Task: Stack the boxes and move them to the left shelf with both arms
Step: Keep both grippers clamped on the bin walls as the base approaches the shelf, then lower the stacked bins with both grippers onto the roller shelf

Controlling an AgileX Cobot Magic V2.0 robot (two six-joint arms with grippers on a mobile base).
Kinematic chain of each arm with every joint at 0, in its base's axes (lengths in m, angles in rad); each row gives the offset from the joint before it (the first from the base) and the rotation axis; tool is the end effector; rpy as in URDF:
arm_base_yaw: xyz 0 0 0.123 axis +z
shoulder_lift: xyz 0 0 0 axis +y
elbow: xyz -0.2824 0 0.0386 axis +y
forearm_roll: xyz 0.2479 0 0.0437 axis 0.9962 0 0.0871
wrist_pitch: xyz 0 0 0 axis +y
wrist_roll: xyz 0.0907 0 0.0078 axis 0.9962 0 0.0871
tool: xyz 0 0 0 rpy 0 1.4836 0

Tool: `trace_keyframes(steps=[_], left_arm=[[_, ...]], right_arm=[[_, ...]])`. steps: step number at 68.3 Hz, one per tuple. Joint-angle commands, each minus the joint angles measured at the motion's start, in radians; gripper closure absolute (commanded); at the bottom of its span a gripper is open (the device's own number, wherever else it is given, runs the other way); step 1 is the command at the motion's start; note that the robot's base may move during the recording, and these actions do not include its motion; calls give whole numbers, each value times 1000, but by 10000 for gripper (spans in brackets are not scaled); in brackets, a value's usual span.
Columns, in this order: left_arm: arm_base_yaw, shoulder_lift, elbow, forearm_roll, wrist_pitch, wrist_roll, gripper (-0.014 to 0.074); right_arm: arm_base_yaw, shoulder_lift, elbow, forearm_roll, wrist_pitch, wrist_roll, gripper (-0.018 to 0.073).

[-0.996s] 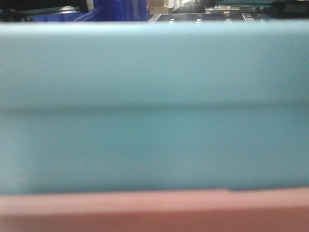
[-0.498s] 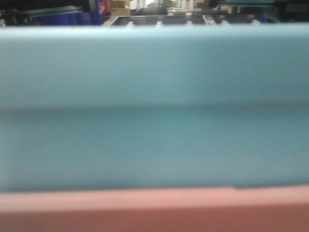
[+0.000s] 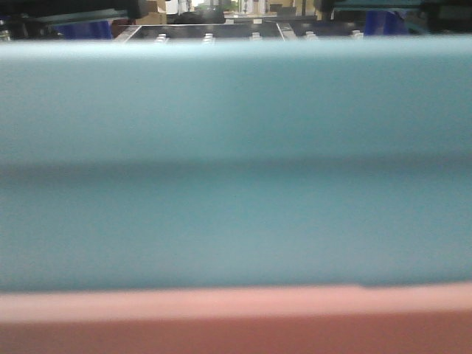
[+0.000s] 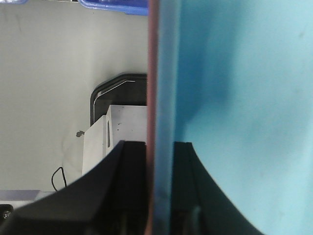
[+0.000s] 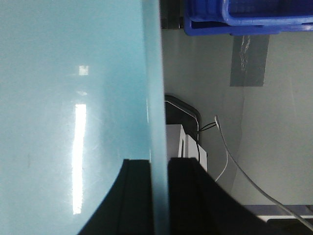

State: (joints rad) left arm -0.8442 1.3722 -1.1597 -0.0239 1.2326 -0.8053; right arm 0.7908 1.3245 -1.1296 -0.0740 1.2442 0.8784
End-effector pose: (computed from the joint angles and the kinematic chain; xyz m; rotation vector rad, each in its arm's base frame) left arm 0.1664 -0.1903 0.3089 0.0501 3.0028 -0.2595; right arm 0.1733 0.1661 0.3125 0.1050 2.9345 0.1674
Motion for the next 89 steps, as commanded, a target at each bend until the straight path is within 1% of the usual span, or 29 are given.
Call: trace_keyframes(steps=[1,52,80,86,89], left_arm=[[-7,-39,-29,-14,109,-8,608],[-7,-39,-29,-14,106,-8,608],[-7,-39,-29,-10,99,-6,608],[9,-32,-29,-6,91,1,608],[26,-25,-31,-2,70,28,608]], right_arm=[[0,-35,-27,-25,49,0,493],[0,-35,-27,-25,44,0,493],[0,-35,-27,-33,-1,0,493],[0,-34,-27,-46,-26,-19,493],[-3,-33,-27,-57,-53,-47,493]])
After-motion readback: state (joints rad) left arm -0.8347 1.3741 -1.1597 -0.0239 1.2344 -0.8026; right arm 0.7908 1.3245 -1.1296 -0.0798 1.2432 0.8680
